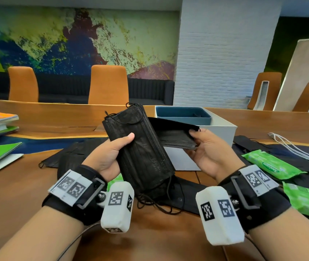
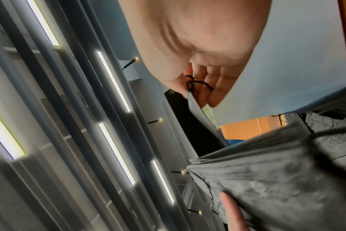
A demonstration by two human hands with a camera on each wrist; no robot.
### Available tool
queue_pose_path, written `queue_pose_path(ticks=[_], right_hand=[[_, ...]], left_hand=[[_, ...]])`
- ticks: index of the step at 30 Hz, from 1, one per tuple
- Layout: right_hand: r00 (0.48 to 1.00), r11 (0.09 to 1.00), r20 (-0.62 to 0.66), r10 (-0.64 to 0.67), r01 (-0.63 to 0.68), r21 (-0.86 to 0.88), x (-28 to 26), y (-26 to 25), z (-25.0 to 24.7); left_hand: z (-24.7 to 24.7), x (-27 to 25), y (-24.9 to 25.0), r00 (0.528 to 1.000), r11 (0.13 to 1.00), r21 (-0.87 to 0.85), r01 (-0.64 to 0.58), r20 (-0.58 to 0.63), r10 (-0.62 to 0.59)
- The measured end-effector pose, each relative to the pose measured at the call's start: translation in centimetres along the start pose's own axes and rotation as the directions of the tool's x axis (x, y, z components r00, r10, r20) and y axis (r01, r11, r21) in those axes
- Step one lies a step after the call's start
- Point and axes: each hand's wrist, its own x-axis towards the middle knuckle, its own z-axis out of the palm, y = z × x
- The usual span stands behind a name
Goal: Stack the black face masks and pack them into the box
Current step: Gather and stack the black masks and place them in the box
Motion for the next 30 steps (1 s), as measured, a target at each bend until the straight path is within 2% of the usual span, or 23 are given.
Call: queue_pose_path(ticks=[3, 6, 8, 11, 16, 20, 22, 25, 30], right_hand=[[0.998, 0.953, 0.052, 0.041, -0.023, -0.302, -0.4, 0.3, 0.0], [0.997, 0.791, 0.07, -0.019, 0.058, -0.609, -0.6, 0.4, -0.1], [0.994, 0.721, 0.097, -0.049, 0.103, -0.685, -0.8, 0.3, -0.1], [0.991, 0.697, 0.126, -0.043, 0.12, -0.707, -1.2, -0.1, 0.0], [0.987, 0.672, 0.152, -0.041, 0.14, -0.727, -1.2, -0.8, -0.1], [0.971, 0.651, 0.234, 0.058, 0.141, -0.746, -1.6, -1.0, 0.3], [0.969, 0.64, 0.245, 0.041, 0.163, -0.751, -1.6, -0.8, 0.5], [0.974, 0.681, 0.223, -0.03, 0.183, -0.709, -1.2, -0.2, 0.4], [0.979, 0.798, 0.201, 0.022, 0.104, -0.594, -0.9, 1.3, 0.3]], left_hand=[[-0.3, 0.2, 0.1, 0.999, 0.999, 0.027, -0.042, -0.014, 0.042], [-0.5, 0.3, 0.2, 0.997, 0.993, 0.094, -0.072, -0.035, 0.076], [-0.6, 0.2, 0.3, 0.996, 0.986, 0.15, -0.079, -0.034, 0.085], [-0.8, -0.1, 0.5, 0.995, 0.977, 0.189, -0.096, 0.002, 0.098], [-0.7, -0.5, 1.1, 0.99, 0.977, 0.163, -0.138, 0.058, 0.131], [-0.5, -0.7, 1.2, 0.988, 0.978, 0.158, -0.135, 0.089, 0.122], [-0.3, -0.7, 1.1, 0.988, 0.98, 0.155, -0.125, 0.11, 0.109], [-0.1, -0.7, 0.9, 0.987, 0.989, 0.092, -0.116, 0.118, 0.105], [0.6, -0.7, 0.3, 0.996, 0.999, -0.033, -0.036, 0.084, 0.039]])
